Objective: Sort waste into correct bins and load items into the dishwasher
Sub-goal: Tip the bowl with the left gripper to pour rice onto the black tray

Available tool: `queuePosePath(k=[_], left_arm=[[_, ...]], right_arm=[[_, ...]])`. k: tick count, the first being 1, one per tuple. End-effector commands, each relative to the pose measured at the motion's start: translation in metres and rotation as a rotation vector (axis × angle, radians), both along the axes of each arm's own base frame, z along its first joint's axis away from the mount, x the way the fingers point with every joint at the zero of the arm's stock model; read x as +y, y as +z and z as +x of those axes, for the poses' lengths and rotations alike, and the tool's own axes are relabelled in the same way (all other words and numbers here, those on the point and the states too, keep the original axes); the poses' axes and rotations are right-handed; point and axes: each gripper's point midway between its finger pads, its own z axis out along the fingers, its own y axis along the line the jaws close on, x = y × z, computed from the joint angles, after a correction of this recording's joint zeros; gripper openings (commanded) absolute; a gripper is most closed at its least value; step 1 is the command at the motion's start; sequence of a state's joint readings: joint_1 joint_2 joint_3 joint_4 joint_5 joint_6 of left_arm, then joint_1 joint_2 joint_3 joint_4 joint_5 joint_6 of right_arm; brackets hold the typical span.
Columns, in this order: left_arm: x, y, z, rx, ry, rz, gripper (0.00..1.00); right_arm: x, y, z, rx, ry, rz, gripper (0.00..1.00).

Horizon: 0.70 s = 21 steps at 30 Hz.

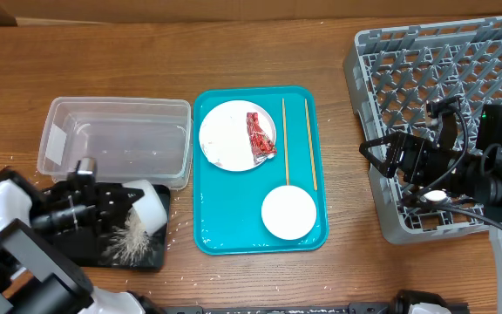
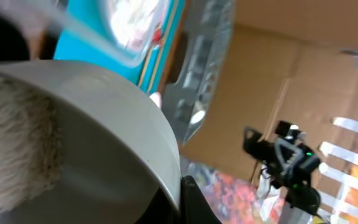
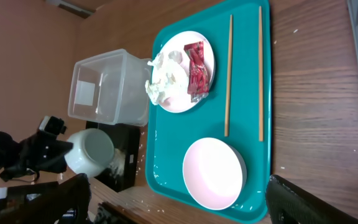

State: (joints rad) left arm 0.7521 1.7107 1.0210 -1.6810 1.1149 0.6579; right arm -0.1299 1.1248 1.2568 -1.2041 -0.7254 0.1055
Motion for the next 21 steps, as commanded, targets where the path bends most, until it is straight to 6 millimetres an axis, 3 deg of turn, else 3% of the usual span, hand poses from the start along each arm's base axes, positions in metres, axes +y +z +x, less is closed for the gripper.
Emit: queuePosePath(k=[1,11,13,16,17,19,20,21], left_arm=[[0.007,0.006,0.012,-0.183,0.049,-0.007,0.04],[0.012,-0.001,0.014,-0.227,0.062,0.033,0.04],[0.014,-0.007,0.01,-0.12,0.077,0.003,0.04],[0.011,0.006,0.009,-0.219,0.072,0.015,0.04],[0.013,0.003,0.011,-0.258,0.067,0.047,0.04],[0.018,-0.011,0.01,-0.146,0.082,0.038,0.04],[0.016,-0.008,0.008,-0.111,0.085,0.01,0.04],[0.014,0.004,0.009,-0.236,0.077,0.027,0.04]], right_arm=[[0.001,0.008,0.001,-0.025,0.004,-0.001,0.92],[0.001,0.008,0.002,-0.012,-0.012,0.011,0.92],[0.001,0.008,0.002,-0.013,-0.012,0.011,0.92],[0.001,0.008,0.002,-0.012,-0.012,0.011,0.92],[0.001,0.008,0.002,-0.013,-0.012,0.011,0.92],[0.001,0.008,0.002,-0.014,-0.012,0.011,0.92],[0.001,0.008,0.002,-0.013,-0.012,0.011,0.91],[0.001,0.008,0.002,-0.012,-0.012,0.011,0.92]])
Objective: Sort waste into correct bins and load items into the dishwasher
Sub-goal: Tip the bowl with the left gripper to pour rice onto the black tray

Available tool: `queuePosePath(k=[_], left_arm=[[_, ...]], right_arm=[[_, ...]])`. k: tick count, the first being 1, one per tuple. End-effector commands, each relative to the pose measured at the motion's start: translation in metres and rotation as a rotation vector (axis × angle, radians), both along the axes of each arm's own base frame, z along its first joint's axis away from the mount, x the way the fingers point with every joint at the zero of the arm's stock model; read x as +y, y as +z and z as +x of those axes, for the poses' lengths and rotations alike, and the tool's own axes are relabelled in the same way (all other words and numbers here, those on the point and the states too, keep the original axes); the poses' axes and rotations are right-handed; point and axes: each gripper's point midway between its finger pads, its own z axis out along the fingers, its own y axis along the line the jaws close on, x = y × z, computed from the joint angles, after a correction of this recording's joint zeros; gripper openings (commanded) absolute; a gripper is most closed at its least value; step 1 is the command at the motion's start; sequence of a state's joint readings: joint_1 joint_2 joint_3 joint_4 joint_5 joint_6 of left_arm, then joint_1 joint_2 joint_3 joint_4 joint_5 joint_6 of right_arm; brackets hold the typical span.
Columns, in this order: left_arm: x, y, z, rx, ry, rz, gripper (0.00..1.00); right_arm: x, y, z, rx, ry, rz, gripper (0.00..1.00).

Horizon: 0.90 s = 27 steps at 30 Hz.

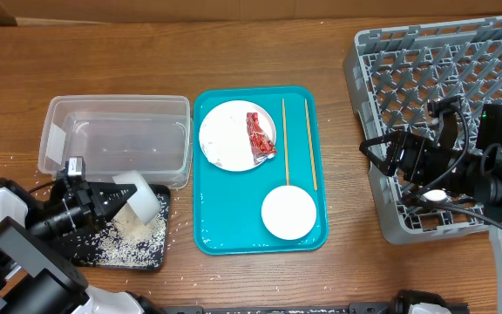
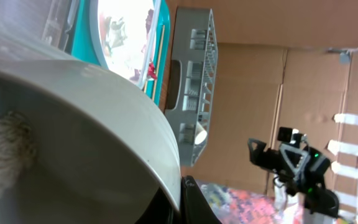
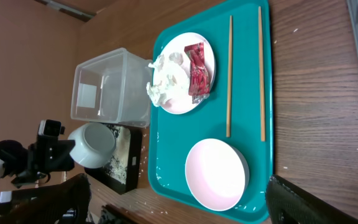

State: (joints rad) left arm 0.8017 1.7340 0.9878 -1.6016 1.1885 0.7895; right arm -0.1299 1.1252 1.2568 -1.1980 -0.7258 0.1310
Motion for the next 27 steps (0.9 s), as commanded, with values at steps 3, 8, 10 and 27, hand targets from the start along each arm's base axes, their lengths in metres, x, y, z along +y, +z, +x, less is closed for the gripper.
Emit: queuePosePath(k=[3,8,10,27], left_arm=[[-0.001,0.008,-0.001,-0.023,0.016,-0.024,0.04],[-0.004,0.007,-0.008,0.045,0.0,-0.047,0.04],[-0.004,0.012,-0.005,-0.041,-0.001,-0.014,0.04],[-0.009,0.022,-0.008,-0.092,-0.006,0.025,0.04]], right_arm=[[0.001,0.008,0.001,-0.024,0.004,-0.001,0.91],[0.001,0.008,0.001,-0.023,0.004,-0.001,0.92],[0.001,0.007,0.0,-0.02,0.004,-0.001,0.92],[0.001,0.007,0.0,-0.019,0.004,0.0,0.92]])
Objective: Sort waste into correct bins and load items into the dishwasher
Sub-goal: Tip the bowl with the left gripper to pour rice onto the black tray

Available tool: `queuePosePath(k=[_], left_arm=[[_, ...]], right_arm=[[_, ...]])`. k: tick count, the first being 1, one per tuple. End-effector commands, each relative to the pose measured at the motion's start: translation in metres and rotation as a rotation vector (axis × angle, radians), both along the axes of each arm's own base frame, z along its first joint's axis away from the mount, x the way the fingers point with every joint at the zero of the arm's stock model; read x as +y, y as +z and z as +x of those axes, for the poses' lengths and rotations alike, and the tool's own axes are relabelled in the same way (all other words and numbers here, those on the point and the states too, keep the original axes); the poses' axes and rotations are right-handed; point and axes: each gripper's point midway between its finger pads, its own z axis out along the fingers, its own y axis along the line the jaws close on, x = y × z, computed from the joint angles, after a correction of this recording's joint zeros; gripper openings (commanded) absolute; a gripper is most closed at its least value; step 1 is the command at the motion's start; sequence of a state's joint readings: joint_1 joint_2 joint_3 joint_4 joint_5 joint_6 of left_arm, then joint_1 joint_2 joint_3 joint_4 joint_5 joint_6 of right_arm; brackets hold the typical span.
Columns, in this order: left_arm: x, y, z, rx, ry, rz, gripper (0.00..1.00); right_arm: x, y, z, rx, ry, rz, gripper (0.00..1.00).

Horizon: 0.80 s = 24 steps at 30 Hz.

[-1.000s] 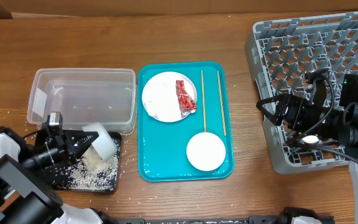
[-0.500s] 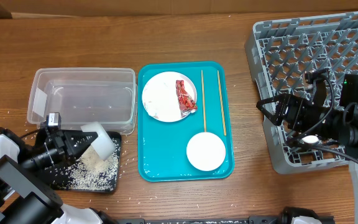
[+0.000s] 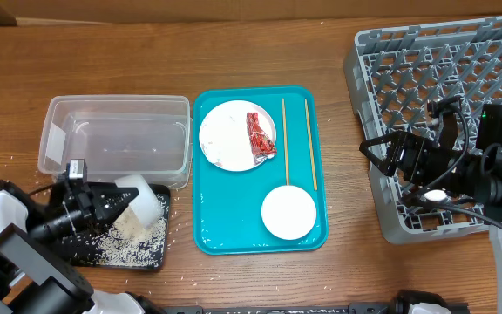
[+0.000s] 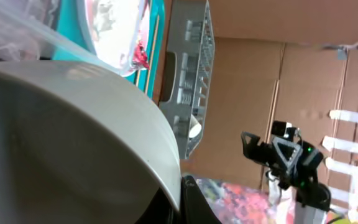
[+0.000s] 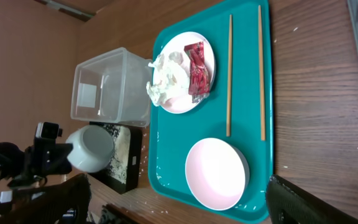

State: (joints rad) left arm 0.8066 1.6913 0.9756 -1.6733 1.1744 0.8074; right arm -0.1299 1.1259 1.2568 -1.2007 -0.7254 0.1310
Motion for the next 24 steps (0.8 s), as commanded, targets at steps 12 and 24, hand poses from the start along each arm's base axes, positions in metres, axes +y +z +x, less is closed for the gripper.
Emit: queuePosePath(k=[12,24], left_arm=[[-0.013,0.027,-0.02,0.014,-0.011,0.273,0.04],[0.044,0.023,-0.044,0.225,0.325,0.781,0.04]], right_arm=[[0.001,0.008,0.001,-0.022,0.004,0.0,0.92],[0.001,0.008,0.001,-0.024,0.004,-0.001,0.92]])
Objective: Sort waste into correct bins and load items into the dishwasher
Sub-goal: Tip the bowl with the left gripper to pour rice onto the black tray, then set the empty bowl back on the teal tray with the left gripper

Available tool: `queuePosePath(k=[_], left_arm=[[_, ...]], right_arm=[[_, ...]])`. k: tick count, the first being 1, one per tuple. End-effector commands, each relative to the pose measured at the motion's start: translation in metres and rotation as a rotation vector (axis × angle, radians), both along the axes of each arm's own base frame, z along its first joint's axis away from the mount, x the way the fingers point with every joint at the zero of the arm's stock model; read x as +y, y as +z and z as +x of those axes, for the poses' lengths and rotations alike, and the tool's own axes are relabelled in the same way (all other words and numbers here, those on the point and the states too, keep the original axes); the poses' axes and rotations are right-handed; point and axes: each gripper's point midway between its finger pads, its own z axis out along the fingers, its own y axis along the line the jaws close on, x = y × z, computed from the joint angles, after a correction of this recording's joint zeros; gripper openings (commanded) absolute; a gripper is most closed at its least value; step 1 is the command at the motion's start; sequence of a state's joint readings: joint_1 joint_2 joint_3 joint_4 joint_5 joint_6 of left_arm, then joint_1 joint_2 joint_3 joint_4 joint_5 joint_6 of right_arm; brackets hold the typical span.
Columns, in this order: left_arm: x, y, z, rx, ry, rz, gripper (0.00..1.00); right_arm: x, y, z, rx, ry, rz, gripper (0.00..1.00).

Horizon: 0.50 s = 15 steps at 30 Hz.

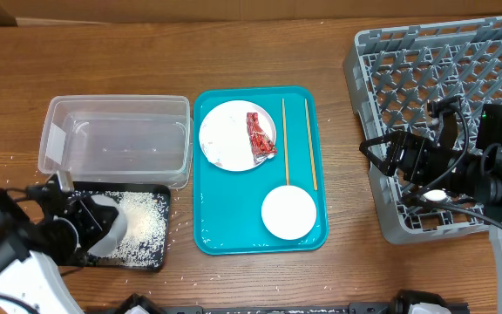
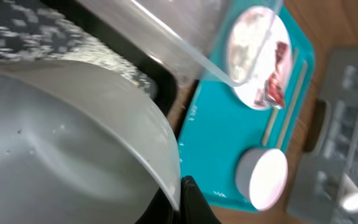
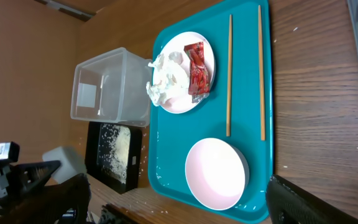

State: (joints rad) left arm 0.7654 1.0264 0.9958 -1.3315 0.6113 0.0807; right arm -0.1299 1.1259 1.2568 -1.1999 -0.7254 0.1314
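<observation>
My left gripper (image 1: 84, 237) is shut on the rim of a white cup (image 1: 105, 234), held over the left part of a black tray (image 1: 151, 257) that has rice (image 1: 142, 222) in it. In the left wrist view the cup (image 2: 61, 137) fills the left side and looks empty, with the fingertips (image 2: 185, 198) pinching its rim. A teal tray (image 1: 234, 218) holds a white plate (image 1: 227, 135) with a red wrapper (image 1: 259, 133), two chopsticks (image 1: 285, 139) and a white bowl (image 1: 288, 212). My right gripper (image 1: 380, 155) stands open by the grey dish rack (image 1: 443, 70), holding nothing.
A clear plastic bin (image 1: 116, 139) stands behind the black tray, left of the teal tray. Crumpled white paper (image 3: 165, 78) lies on the plate. Stray rice grains dot the wooden table (image 1: 181, 52) around the black tray.
My left gripper has moved the white cup from the right part of the black tray to its left part, nearer the table's front. The right arm has not moved.
At first the cup was tipped over the black tray with rice coming out of it. Then rice lay spread in the tray with a little left in the cup. Later the cup looked empty, still tilted. Now it is held farther left, and the rice is in the tray.
</observation>
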Motion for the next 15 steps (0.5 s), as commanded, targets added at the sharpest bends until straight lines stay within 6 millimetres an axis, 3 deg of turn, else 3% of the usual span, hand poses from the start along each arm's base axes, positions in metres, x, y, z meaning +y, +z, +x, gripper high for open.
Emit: queuePosePath(k=[1,5,11,15], left_arm=[[0.006,0.009,-0.001,0.006,0.083,0.022,0.04],[-0.033,0.024,0.008,-0.12,-0.126,-0.057,0.04],[-0.085,0.014,0.004,-0.051,-0.412,0.006,0.04],[-0.118,0.005,0.006,0.013,-0.496,0.086,0.04]], right_arm=[[0.001,0.008,0.001,-0.023,0.005,-0.001,0.92],[0.001,0.008,0.001,-0.023,0.005,-0.001,0.92],[0.001,0.008,0.001,-0.023,0.005,-0.001,0.92],[0.001,0.008,0.001,-0.026,0.004,-0.001,0.92]])
